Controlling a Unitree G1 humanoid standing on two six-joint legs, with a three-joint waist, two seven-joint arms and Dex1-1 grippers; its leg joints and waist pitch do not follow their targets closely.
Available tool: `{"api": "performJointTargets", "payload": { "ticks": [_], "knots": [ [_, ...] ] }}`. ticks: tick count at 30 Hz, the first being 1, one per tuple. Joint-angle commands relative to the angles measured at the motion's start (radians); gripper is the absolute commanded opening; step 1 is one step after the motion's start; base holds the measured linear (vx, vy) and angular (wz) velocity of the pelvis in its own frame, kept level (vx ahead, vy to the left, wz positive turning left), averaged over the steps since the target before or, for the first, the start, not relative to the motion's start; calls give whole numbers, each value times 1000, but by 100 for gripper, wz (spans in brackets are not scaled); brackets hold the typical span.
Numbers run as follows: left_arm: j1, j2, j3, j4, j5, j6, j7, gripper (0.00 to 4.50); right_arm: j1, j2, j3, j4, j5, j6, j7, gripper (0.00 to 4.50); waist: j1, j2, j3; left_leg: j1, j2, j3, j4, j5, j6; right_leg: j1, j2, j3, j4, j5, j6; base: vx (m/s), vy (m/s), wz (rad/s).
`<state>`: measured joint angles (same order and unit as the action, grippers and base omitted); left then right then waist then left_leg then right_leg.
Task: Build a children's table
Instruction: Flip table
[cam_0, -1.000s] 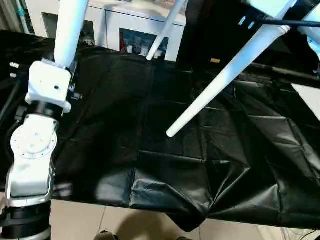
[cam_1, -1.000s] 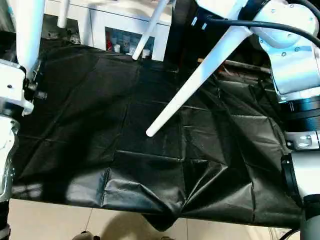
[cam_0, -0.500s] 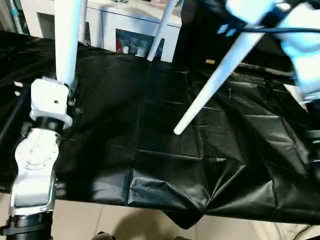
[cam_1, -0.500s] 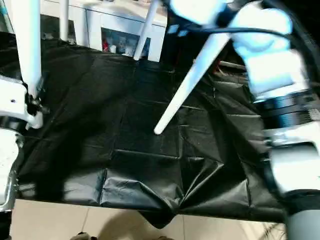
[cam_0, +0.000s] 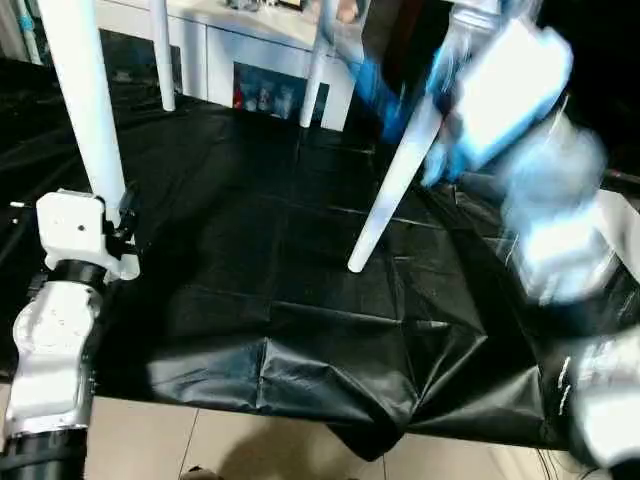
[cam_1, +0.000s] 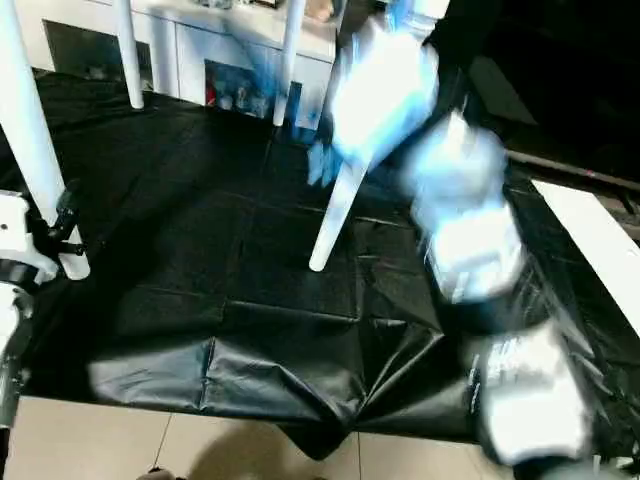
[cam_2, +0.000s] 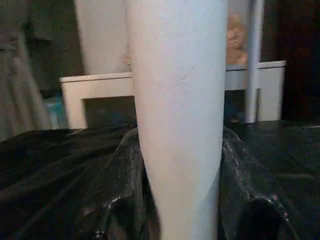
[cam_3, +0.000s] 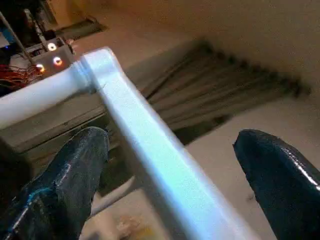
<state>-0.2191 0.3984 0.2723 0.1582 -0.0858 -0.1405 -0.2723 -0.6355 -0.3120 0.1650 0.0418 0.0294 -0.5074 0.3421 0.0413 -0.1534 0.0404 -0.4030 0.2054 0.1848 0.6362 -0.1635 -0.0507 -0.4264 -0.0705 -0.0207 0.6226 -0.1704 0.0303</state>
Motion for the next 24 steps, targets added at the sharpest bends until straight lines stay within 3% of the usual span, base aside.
{"api": "performJointTargets", "payload": {
  "ticks": [1, 3, 5, 6, 7, 8, 9, 11, 12, 13, 14, 15, 16, 17, 18, 19, 20, 21, 22, 23, 24],
  "knots": [
    [0, 19, -46, 55, 31, 4, -73, 161, 51, -8, -20, 11, 20, 19, -23, 440, -15, 58, -33, 60, 13, -28, -104, -669, -100, -18, -18, 9, -101, -476, -37, 0, 0, 0],
    [-20, 42, -51, 108, 23, -6, -112, 161, 169, 20, -42, 18, 49, 48, -49, 440, -17, 71, -23, 62, 13, -33, -111, -702, -102, -17, -21, 6, -106, -495, -44, 0, 0, 0],
    [-35, 57, -57, 142, 27, -17, -119, 161, 233, 45, -61, 16, 71, 70, -69, 440, -25, 70, -17, 57, 13, -41, -114, -719, -102, -7, -23, 2, -111, -529, -52, 0, 0, 0],
    [-44, 64, -63, 157, 33, -14, -122, 161, 265, 54, -69, 18, 74, 70, -80, 440, -25, 70, -17, 60, 12, -42, -112, -721, -100, -10, -26, 3, -112, -542, -52, 0, 0, 0],
    [-53, 72, -68, 172, 38, -15, -122, 161, 294, 62, -75, 18, 73, 73, -94, 440, -23, 90, -6, 65, 10, -44, -113, -738, -103, -18, -25, 5, -121, -566, -51, 0, 0, 0],
    [-62, 76, -71, 182, 39, -16, -123, 161, 322, 75, -92, 23, 71, 79, -121, 440, -25, 85, -5, 69, 10, -43, -111, -749, -102, -21, -24, 3, -125, -582, -49, 0, 0, 0],
    [-70, 79, -74, 190, 41, -14, -121, 161, 345, 89, -109, 26, 80, 92, -142, 440, -28, 88, -1, 69, 9, -47, -111, -763, -104, -16, -23, -4, -128, -613, -45, 0, 0, 0],
    [-78, 85, -75, 204, 39, -22, -129, 161, 373, 106, -129, 22, 91, 155, -169, 440, -32, 110, 9, 73, 13, -60, -122, -807, -109, -4, -24, -28, -133, -614, -56, 0, 0, 0],
    [-79, 87, -75, 206, 38, -24, -133, 161, 379, 108, -132, 23, 92, 184, -175, 440, -35, 108, 11, 68, 17, -64, -130, -824, -111, 6, -20, -36, -131, -597, -61, -58, 20, -11],
    [-82, 90, -76, 212, 34, -29, -138, 161, 379, 112, -136, 25, 112, 214, -175, 440, -32, 128, 20, 57, 25, -69, -155, -866, -116, 25, -14, -47, -110, -538, -78, -71, 16, -10],
    [-84, 95, -80, 218, 32, -30, -145, 161, 366, 111, -142, 51, 122, 261, -180, 440, -23, 132, 26, 36, 36, -54, -194, -895, -106, 53, -3, -56, -61, -451, -98, -71, 16, -10],
    [-85, 96, -82, 221, 32, -30, -147, 161, 356, 110, -144, 68, 130, 278, -178, 440, -13, 134, 26, 25, 42, -46, -211, -893, -104, 70, -4, -51, -27, -409, -105, -86, -16, 0],
    [-88, 100, -83, 231, 26, -32, -153, 161, 322, 110, -146, 122, 174, 330, -145, 440, 11, 140, 38, 6, 44, -14, -245, -897, -102, 75, 7, -41, 28, -409, -99, -111, -61, 9],
    [-89, 101, -82, 233, 23, -32, -155, 161, 315, 111, -146, 132, 187, 340, -136, 440, 40, 124, 43, -8, 42, 31, -260, -865, -94, 74, 23, -23, 72, -518, -75, -111, -61, 9],
    [-90, 102, -83, 235, 25, -32, -155, 161, 301, 111, -145, 156, 192, 347, -124, 440, 46, 101, 39, 28, 23, 46, -211, -784, -93, 32, 16, 2, 20, -674, -49, -81, -99, 20],
    [-91, 105, -84, 238, 26, -31, -156, 161, 275, 112, -143, 198, 204, 359, -101, 440, 6, 62, 71, 220, -63, -6, 150, -436, -58, -190, -121, 12, -288, -1252, 5, -29, -61, -6],
    [-94, 111, -86, 248, 27, -33, -158, 161, 227, 112, -137, 278, 211, 376, -55, 440, -3, 79, 56, 72, -95, -92, 100, -212, -10, 25, -156, 71, -208, -1121, -23, -29, -61, -6],
    [-95, 113, -87, 250, 27, -33, -160, 161, 215, 114, -138, 298, 211, 375, -45, 440, 9, 73, 52, 72, -66, -88, 45, -252, -9, 71, -171, 54, -188, -1019, -18, 35, 23, -27],
    [-98, 121, -88, 259, 24, -32, -168, 161, 151, 122, -142, 401, 212, 369, 8, 440, 7, 127, 65, 145, -21, -97, -39, -449, -21, 31, -103, -5, -152, -664, -80, -53, 10, 5],
    [-99, 127, -87, 261, 19, -28, -176, 161, 95, 130, -151, 489, 212, 362, 42, 440, -21, 145, 58, 117, 35, -125, -147, -667, 5, 56, -19, -44, -46, -171, -160, -53, 10, 5],
    [-95, 130, -85, 255, 9, -21, -187, 161, 63, 136, -161, 531, 215, 359, 49, 440, -20, 158, 64, 90, 57, -125, -176, -744, 16, 70, -22, -58, -6, -20, -177, -220, -25, 17]
  ]
}}
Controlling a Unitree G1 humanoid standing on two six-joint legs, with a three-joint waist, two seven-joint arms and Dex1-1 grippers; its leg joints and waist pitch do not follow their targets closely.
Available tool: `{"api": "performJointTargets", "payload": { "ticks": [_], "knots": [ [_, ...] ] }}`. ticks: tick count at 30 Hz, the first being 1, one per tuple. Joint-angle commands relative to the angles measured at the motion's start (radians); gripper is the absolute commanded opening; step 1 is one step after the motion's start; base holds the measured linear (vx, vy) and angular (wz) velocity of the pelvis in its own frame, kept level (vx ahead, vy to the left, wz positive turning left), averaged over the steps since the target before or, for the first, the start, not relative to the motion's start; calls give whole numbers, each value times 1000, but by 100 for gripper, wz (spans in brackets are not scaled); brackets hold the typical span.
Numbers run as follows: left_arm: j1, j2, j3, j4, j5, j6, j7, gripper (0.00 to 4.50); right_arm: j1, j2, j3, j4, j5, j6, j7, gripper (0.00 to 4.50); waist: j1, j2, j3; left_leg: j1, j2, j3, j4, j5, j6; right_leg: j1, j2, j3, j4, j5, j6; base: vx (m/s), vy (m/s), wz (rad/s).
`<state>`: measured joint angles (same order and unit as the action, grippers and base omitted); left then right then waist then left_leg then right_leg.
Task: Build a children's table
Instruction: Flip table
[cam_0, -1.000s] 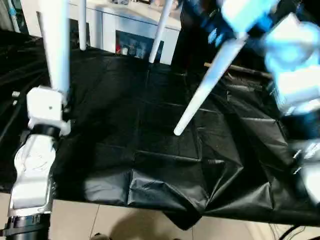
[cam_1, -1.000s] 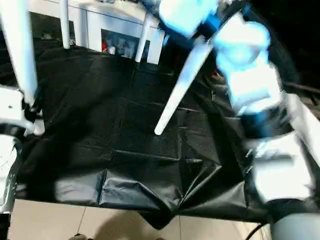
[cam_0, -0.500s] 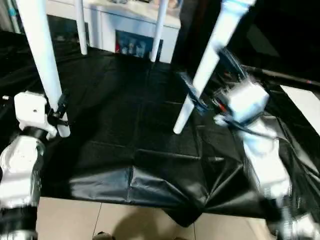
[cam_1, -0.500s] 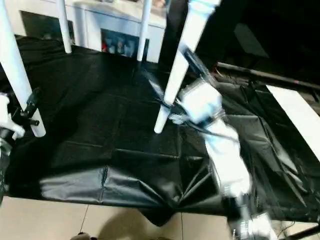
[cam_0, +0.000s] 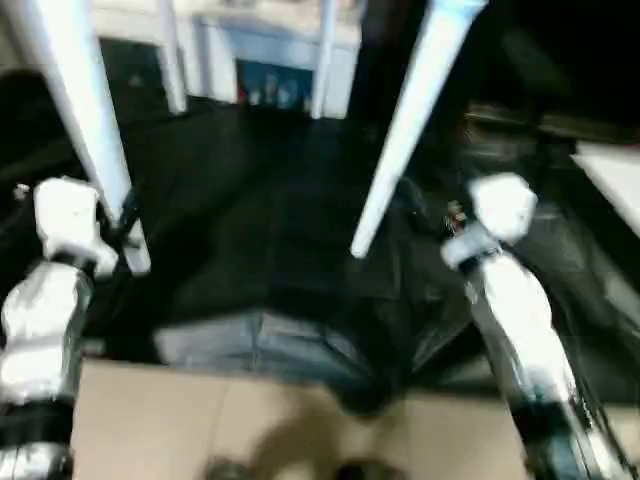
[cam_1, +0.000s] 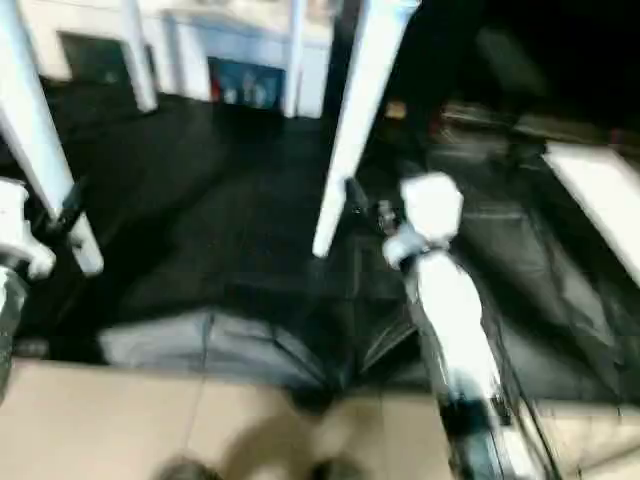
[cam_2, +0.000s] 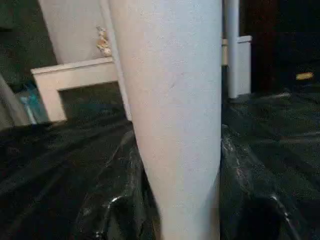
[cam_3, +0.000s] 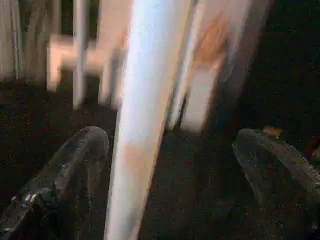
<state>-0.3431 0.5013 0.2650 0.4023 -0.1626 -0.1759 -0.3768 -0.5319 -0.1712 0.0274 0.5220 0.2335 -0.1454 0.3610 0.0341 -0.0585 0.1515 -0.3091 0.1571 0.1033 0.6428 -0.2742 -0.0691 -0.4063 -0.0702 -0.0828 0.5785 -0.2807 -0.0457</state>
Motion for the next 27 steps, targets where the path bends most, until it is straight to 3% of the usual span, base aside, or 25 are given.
{"api": "performJointTargets", "payload": {
  "ticks": [1, 2, 3, 4, 5, 6, 7, 8, 9, 10, 11, 13, 14, 16, 18, 19, 21, 23, 24, 25, 27],
  "knots": [
    [33, 31, -78, 5, 79, 19, -94, 161, -68, 0, -35, 87, 17, -1, 37, 440, 9, 70, -25, -45, 133, -18, -245, -802, 70, 67, -12, -20, 105, 155, -70, -170, -50, 18],
    [39, 35, -79, -4, 75, 24, -103, 161, -95, 2, -42, 122, 17, -1, 40, 440, 55, 61, 1, -85, 148, 33, -279, -888, 69, 74, -8, -5, 194, 43, -23, -170, -50, 18],
    [47, 40, -78, -15, 66, 33, -116, 161, -134, 2, -44, 178, 5, -14, 37, 440, 74, 52, -1, -82, 146, 57, -268, -850, 49, 79, -12, 32, 216, -75, -8, -48, -123, 33],
    [51, 42, -78, -20, 62, 37, -122, 161, -154, 3, -44, 206, 1, -18, 38, 440, 46, -12, -27, 12, 83, 68, -149, -610, -32, 19, -54, 110, 91, -527, 30, 43, -194, 13],
    [54, 45, -78, -24, 57, 40, -127, 161, -170, 3, -43, 228, 1, -20, 42, 440, 63, -23, -18, 56, 33, 47, 5, -232, -10, -47, -154, 171, -97, -935, 33, 43, -194, 13],
    [62, 51, -78, -34, 47, 48, -139, 161, -193, 3, -36, 263, -4, -27, 51, 440, 75, -42, -22, -2, 21, 24, -13, -69, 29, 21, -153, 206, -99, -916, 27, 85, -181, -9],
    [67, 56, -77, -40, 40, 53, -146, 161, -206, 3, -32, 285, -6, -30, 58, 440, 95, -21, -26, -28, 25, 12, -69, 75, 36, 56, -123, 180, -63, -681, 11, 43, -133, 6],
    [76, 71, -74, -43, 41, 52, -150, 161, -236, 8, -26, 339, -13, -30, 72, 440, 93, -8, -30, 0, 42, 29, -110, 115, 34, 28, -69, 146, -27, -367, -44, 43, -133, 6],
    [78, 74, -74, -43, 43, 50, -150, 161, -240, 9, -26, 345, -13, -27, 74, 440, 88, -3, -35, 2, 45, 36, -114, 117, 41, 23, -51, 130, -9, -221, -73, -7, -122, 19],
    [82, 83, -73, -42, 49, 45, -151, 161, -250, 11, -25, 364, -13, -21, 79, 440, 80, 0, -22, -8, 58, 46, -127, -6, 39, 18, -47, 122, -17, -172, -121, -2, -59, 6],
    [85, 90, -69, -42, 40, 44, -157, 161, -266, 14, -26, 393, -15, -23, 90, 440, 74, 6, -16, -31, 64, 42, -138, -105, -1, 29, -50, 118, -17, -231, -143, -2, -59, 6],
    [90, 106, -60, -41, 26, 48, -172, 161, -312, 20, -33, 466, -17, -38, 136, 440, 62, 10, -16, -28, 67, 42, -143, -180, -27, 22, -48, 117, -17, -245, -148, 0, 0, 0],
    [88, 111, -59, -36, 25, 46, -176, 161, -329, 23, -45, 489, -4, -33, 173, 440, 54, 5, -8, -37, 70, 40, -149, -175, -27, 27, -49, 110, -20, -248, -147, 0, 0, 0],
    [83, 116, -61, -29, 28, 45, -177, 161, -334, 20, -43, 498, -9, -44, 197, 440, 44, 1, -9, -43, 74, 41, -151, -140, -20, 29, -51, 107, -20, -211, -144, 0, 0, 0],
    [67, 130, -61, -11, 35, 46, -163, 161, -333, 15, -43, 500, -5, -61, 254, 440, 36, 2, -9, -46, 76, 46, -150, -99, -6, 31, -51, 104, -20, -145, -150, 0, 0, 0],
    [62, 134, -59, -6, 35, 47, -155, 161, -332, 15, -46, 501, 2, -63, 270, 440, 34, -3, -9, -49, 77, 48, -150, -83, -4, 33, -52, 104, -20, -132, -149, 0, 0, 0],
    [54, 138, -57, 1, 34, 49, -151, 161, -323, 13, -41, 489, 3, -68, 289, 440, 30, 0, -10, -44, 80, 51, -150, -61, -2, 32, -53, 104, -18, -84, -159, 0, 0, 0],
    [32, 149, -58, 30, 40, 46, -139, 161, -265, 15, -19, 399, 27, -48, 373, 440, 28, -1, -14, -41, 82, 55, -148, -36, 14, 34, -50, 103, -14, -10, -160, 0, 0, 0],
    [24, 154, -62, 41, 45, 44, -136, 161, -229, 16, -4, 343, 43, -29, 417, 440, 25, -3, -14, -46, 83, 54, -150, -12, 22, 38, -49, 102, -9, 38, -160, 0, 0, 0],
    [21, 157, -64, 45, 48, 42, -134, 161, -214, 16, 2, 319, 49, -20, 435, 440, 22, -9, -16, -46, 81, 56, -149, -6, 28, 41, -46, 101, -10, 52, -156, 0, 0, 0],
    [15, 160, -68, 55, 50, 40, -133, 161, -161, 13, 28, 242, 61, 0, 474, 440, 21, -8, -15, -43, 82, 58, -150, -9, 29, 40, -49, 102, -10, 59, -158, 0, 0, 0]
  ]
}}
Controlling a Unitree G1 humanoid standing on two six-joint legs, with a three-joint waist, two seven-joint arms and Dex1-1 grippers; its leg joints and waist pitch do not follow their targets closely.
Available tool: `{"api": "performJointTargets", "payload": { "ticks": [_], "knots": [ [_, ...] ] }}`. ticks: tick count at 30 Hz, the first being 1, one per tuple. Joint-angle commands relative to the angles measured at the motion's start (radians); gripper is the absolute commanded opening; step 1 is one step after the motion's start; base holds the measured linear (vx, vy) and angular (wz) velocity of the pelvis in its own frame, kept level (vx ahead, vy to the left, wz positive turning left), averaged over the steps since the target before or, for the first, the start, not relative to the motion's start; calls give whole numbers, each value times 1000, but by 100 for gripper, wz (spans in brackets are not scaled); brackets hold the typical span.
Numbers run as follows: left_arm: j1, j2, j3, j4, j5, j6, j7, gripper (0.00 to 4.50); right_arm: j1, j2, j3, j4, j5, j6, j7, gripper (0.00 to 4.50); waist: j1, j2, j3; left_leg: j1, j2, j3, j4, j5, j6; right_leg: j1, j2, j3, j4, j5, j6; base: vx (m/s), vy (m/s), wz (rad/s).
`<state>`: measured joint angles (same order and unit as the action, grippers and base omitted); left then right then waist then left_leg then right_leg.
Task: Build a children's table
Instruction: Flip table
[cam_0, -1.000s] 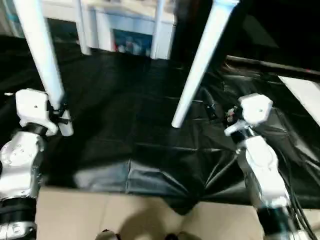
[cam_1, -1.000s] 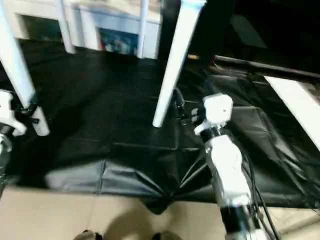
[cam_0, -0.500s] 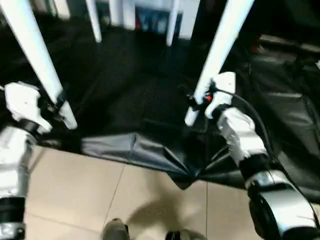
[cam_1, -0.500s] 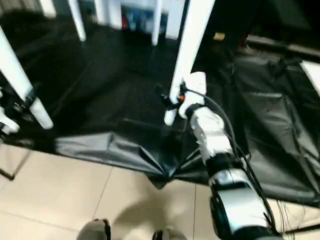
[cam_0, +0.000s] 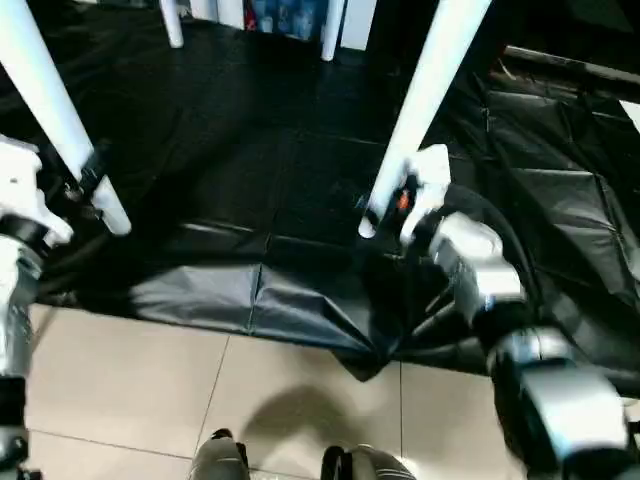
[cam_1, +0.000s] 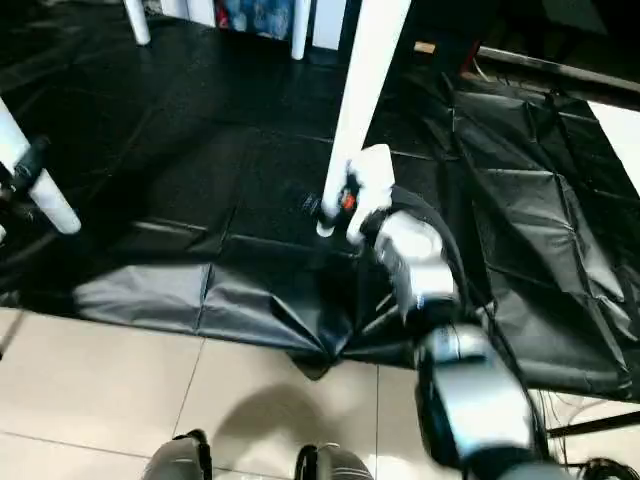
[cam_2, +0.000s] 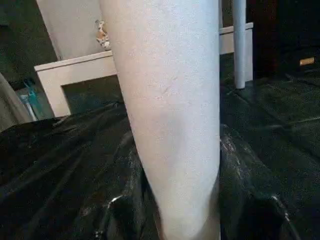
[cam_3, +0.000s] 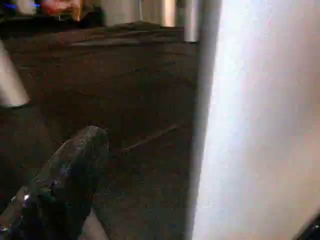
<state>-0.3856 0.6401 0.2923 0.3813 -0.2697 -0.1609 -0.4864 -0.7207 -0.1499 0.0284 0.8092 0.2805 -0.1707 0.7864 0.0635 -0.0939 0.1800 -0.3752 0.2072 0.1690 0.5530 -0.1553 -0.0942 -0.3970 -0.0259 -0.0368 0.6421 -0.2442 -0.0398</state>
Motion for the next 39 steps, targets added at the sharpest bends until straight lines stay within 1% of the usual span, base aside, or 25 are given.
{"api": "performJointTargets", "payload": {
  "ticks": [1, 4, 6, 10, 13, 16, 18, 19, 20, 21, 22, 23, 24, 25, 27, 28, 30, 31, 32, 33, 34, 35, 37, 38, 39],
  "knots": [
    [53, 23, -99, 83, 158, 23, -24, 161, 82, -15, 54, -117, 17, 43, 80, 440, -8, 28, -45, 24, 32, -5, -58, -105, 58, 33, -93, 58, -73, 61, -160, 0, 0, 0],
    [46, 22, -105, 92, 157, 22, -26, 161, 167, -25, 90, -219, 12, 60, 104, 440, -8, 27, -49, 28, 32, -2, -56, -75, 66, 35, -94, 58, -71, 136, -158, 0, 0, 0],
    [42, 20, -111, 96, 159, 20, -27, 161, 189, -24, 92, -234, 4, 57, 102, 440, -10, 24, -45, 26, 30, -2, -60, -107, 56, 35, -96, 58, -77, 85, -163, 0, 0, 0],
    [36, 18, -116, 111, 160, 14, -27, 161, 198, -18, 88, -239, 1, 57, 101, 440, -14, 31, -42, 28, 33, -3, -69, -194, 19, 30, -101, 62, -94, -90, -162, 0, 0, 0],
    [34, 21, -112, 120, 154, 15, -17, 161, 195, -7, 78, -243, -22, 42, 67, 440, -15, 35, -48, 30, 36, -4, -70, -200, 9, 29, -101, 63, -94, -93, -164, 0, 0, 0],
    [61, 11, -68, 72, 81, 53, -25, 231, 184, 4, 42, -241, -35, 27, -20, 440, -15, 37, -56, 30, 36, -3, -70, -187, -4, 32, -103, 63, -90, -68, -180, 0, 0, 0],
    [141, -20, -8, -41, -64, 108, -90, 248, 221, 10, 22, -324, -15, 54, -74, 440, -16, 28, -72, 26, 37, -2, -62, -107, 9, 45, -103, 64, -75, 36, -189, 0, 0, 0],
    [152, -22, -2, -51, -76, 108, -96, 261, 229, 11, 21, -338, -11, 58, -77, 440, -17, 26, -76, 23, 34, 1, -59, -75, 17, 49, -98, 64, -70, 86, -187, 0, 0, 0],
    [183, -30, 13, -80, -107, 110, -113, 271, 252, 14, 18, -377, 0, 70, -86, 440, -16, 27, -92, 21, 28, 3, -50, 4, 40, 59, -93, 67, -56, 219, -187, 0, 0, 0],
    [210, -36, 25, -103, -131, 110, -126, 271, 272, 17, 15, -410, 9, 78, -95, 440, -16, 34, -98, 23, 26, 6, -42, 73, 64, 55, -83, 66, -46, 369, -194, 51, 0, -1],
    [249, -45, 42, -132, -159, 104, -137, 276, 307, 20, 12, -460, 23, 96, -103, 440, -15, 30, -113, 30, 25, 9, -36, 95, 76, 56, -77, 64, -41, 429, -203, 0, 0, 0],
    [276, -52, 53, -152, -177, 98, -144, 290, 332, 22, 11, -493, 31, 106, -108, 440, -13, 32, -114, 27, 29, 8, -32, 136, 97, 55, -74, 62, -33, 527, -218, 0, 0, 0],
    [338, -67, 73, -218, -230, 107, -165, 303, 393, 14, 16, -573, 36, 129, -118, 440, -10, 31, -123, 26, 28, 7, -30, 137, 100, 62, -75, 60, -31, 548, -224, 0, 0, 0],
    [338, -67, 73, -218, -230, 107, -165, 311, 393, 14, 16, -573, 36, 129, -118, 440, -6, 30, -121, 21, 29, 5, -30, 137, 97, 65, -78, 60, -29, 572, -225, 0, 0, 0],
    [414, -87, 92, -300, -290, 123, -182, 315, 468, 2, 20, -664, 42, 154, -128, 440, -3, 23, -119, 18, 28, 8, -35, 43, 87, 68, -79, 58, -39, 503, -219, 0, 0, 0],
    [464, -98, 92, -364, -316, 138, -176, 315, 515, -7, 18, -724, 51, 172, -133, 440, 1, 28, -124, 20, 32, 5, -38, 4, 75, 69, -83, 57, -43, 435, -219, 0, 0, 0],
    [550, -113, 63, -491, -325, 170, -130, 315, 596, -21, 10, -830, 75, 209, -143, 440, 1, 25, -116, 17, 37, 4, -44, -64, 63, 66, -84, 56, -55, 335, -207, 0, 0, 0],
    [566, -119, 47, -528, -316, 189, -97, 315, 617, -25, 7, -857, 83, 225, -147, 440, 2, 25, -121, 19, 37, 4, -45, -92, 57, 69, -83, 55, -58, 288, -200, 0, 0, 0],
    [578, -126, 18, -568, -290, 216, -48, 315, 640, -28, 4, -883, 87, 243, -154, 440, 1, 29, -116, 25, 41, 4, -49, -164, 42, 59, -85, 55, -69, 136, -180, 0, 0, 0],
    [580, -131, -1, -588, -272, 228, -21, 315, 653, -28, 4, -893, 81, 248, -160, 440, 3, 33, -119, 27, 42, 3, -52, -192, 30, 60, -86, 54, -74, 69, -176, -66, -1, 2],
    [585, -141, -15, -620, -249, 255, 2, 315, 669, -31, 6, -912, 76, 258, -175, 440, 4, 33, -106, 33, 41, 5, -56, -277, 5, 46, -90, 55, -93, -115, -160, -96, -1, 2],
    [569, -181, -37, -643, -185, 271, 76, 315, 697, -32, 4, -918, 49, 254, -197, 440, 8, 32, -112, 38, 40, 2, -54, -330, -23, 51, -98, 58, -105, -277, -131, -96, -1, 2],
    [546, -242, -58, -655, -116, 291, 170, 315, 732, -26, -6, -917, -1, 251, -247, 440, 11, 31, -110, 38, 45, 0, -57, -336, -46, 42, -98, 59, -116, -345, -87, -73, 7, 1],
    [540, -265, -63, -659, -93, 300, 202, 315, 746, -24, -11, -923, -20, 259, -272, 440, 15, 29, -103, 46, 41, -2, -57, -395, -59, 32, -101, 60, -129, -454, -61, -63, 10, 2],
    [533, -292, -74, -649, -60, 301, 235, 315, 762, -14, -23, -927, -52, 272, -321, 440, 20, 27, -107, 50, 35, -5, -51, -407, -59, 34, -105, 60, -135, -508, -45, -63, 11, 1]
  ]
}}
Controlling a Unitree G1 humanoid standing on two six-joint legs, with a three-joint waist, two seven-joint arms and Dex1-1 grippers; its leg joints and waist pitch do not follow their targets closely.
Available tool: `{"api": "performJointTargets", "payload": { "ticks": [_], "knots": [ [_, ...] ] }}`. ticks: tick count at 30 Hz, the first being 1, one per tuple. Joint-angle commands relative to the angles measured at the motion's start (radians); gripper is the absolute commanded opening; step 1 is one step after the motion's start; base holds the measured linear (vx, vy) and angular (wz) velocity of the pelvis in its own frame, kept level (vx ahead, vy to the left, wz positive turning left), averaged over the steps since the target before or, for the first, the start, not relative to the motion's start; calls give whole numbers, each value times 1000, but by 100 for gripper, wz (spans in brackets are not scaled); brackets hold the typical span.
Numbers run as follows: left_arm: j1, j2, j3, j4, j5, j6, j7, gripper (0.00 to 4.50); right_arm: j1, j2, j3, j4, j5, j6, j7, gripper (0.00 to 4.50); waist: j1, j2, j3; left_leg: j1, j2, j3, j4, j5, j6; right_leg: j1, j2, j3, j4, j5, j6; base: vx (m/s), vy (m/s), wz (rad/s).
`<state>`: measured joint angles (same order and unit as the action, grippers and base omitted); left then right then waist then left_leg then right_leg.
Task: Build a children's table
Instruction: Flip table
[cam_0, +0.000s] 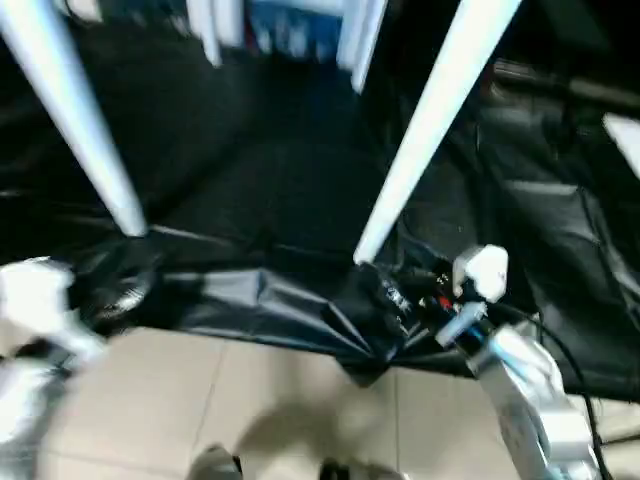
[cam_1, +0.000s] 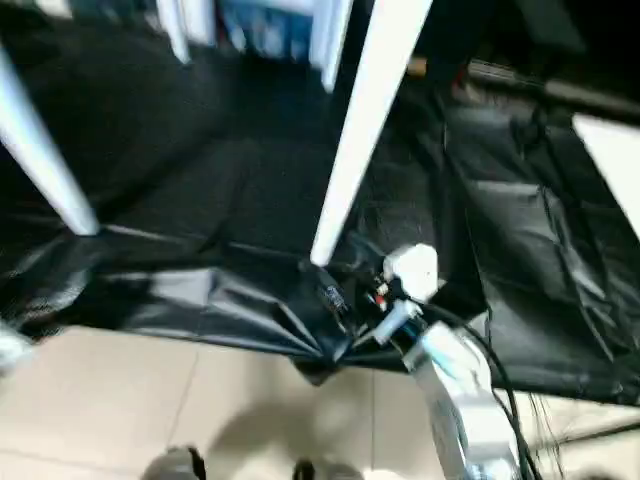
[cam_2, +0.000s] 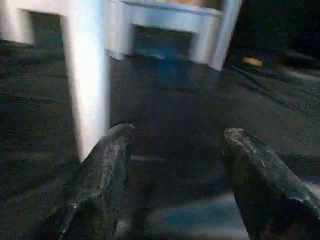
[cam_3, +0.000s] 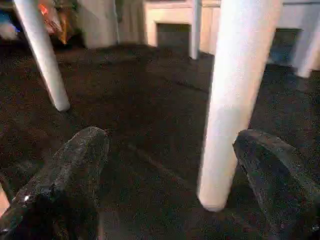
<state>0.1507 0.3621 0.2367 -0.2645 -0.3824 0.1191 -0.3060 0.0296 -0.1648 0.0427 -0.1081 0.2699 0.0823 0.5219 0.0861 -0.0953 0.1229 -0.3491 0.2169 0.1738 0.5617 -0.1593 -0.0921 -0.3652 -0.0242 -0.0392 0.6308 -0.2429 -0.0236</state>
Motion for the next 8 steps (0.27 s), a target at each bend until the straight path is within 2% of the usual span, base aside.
{"api": "performJointTargets", "payload": {
  "ticks": [1, 2, 3, 4, 5, 6, 7, 8],
  "knots": [
    [-3, -28, -27, 14, 79, 13, 66, 315, 18, 10, -49, -11, -58, 44, -97, 440, 1, 26, -57, 21, 23, -13, -60, -388, -64, 4, -108, 64, -130, -555, -29, 0, 0, 0],
    [6, -32, -42, 25, 103, 15, 76, 315, 26, 16, -53, -22, -72, 72, -139, 440, 3, 24, -62, 16, 21, -17, -61, -377, -65, 8, -108, 62, -127, -550, -18, 0, 0, 0],
    [6, -32, -42, 25, 103, 15, 76, 315, 26, 16, -53, -22, -72, 72, -139, 440, 1, 28, -69, 13, 22, -20, -64, -373, -67, 9, -103, 59, -123, -514, -6, 0, 0, 0],
    [19, -40, -63, 55, 128, -8, 72, 315, 25, 30, -59, -26, -81, 97, -182, 440, 2, 42, -75, 9, 21, -25, -67, -361, -66, 12, -99, 56, -116, -457, -9, 0, 0, 0],
    [35, -41, -89, 68, 140, -10, 76, 315, 19, 40, -61, -26, -99, 110, -227, 440, -3, 41, -77, 7, 19, -24, -67, -369, -66, 9, -93, 53, -113, -421, -12, 0, 0, 0],
    [41, -42, -99, 69, 142, -11, 79, 315, 16, 45, -61, -23, -107, 108, -243, 440, -3, 33, -81, 8, 18, -22, -64, -372, -63, 10, -93, 54, -113, -409, -14, 0, 0, 0],
    [57, -47, -127, 64, 149, -6, 91, 315, 7, 58, -64, -12, -127, 98, -287, 440, -2, 39, -82, 13, 18, -23, -63, -397, -61, 2, -94, 57, -112, -413, -22, 0, 0, 0],
    [57, -47, -127, 64, 149, -6, 91, 315, 7, 58, -64, -12, -127, 98, -287, 440, -4, 38, -84, 12, 18, -22, -62, -401, -61, 1, -94, 58, -111, -410, -25, 0, 0, 0]
  ]
}}
